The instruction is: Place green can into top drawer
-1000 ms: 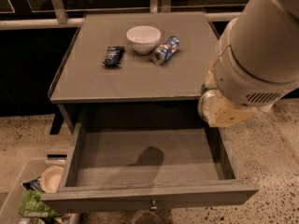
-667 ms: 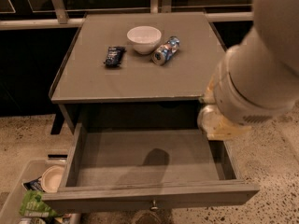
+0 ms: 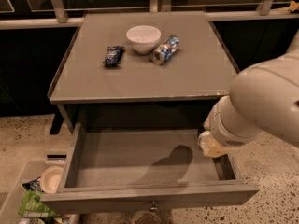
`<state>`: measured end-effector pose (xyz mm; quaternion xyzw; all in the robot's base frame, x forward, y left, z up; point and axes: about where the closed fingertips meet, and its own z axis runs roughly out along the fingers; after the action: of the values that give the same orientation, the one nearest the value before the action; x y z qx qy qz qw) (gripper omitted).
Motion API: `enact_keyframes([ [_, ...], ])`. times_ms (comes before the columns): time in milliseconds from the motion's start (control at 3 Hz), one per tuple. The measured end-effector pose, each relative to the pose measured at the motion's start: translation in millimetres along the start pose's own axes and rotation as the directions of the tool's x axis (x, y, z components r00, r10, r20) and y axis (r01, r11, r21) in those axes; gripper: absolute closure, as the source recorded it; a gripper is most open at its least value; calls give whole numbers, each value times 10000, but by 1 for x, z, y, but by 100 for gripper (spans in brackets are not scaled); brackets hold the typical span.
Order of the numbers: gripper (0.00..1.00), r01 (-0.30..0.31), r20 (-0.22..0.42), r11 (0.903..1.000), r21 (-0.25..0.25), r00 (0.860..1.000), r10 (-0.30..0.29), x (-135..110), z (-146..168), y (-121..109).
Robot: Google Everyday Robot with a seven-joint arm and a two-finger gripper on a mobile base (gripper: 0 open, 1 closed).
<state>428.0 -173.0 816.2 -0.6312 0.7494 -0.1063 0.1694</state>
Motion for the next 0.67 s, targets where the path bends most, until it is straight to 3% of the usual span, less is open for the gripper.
enact_keyframes([
  [333, 100, -819, 331, 9963, -262, 9960, 827, 13, 61, -1],
  [667, 100, -1317, 897, 9909, -258, 9870, 1335, 10, 111, -7],
])
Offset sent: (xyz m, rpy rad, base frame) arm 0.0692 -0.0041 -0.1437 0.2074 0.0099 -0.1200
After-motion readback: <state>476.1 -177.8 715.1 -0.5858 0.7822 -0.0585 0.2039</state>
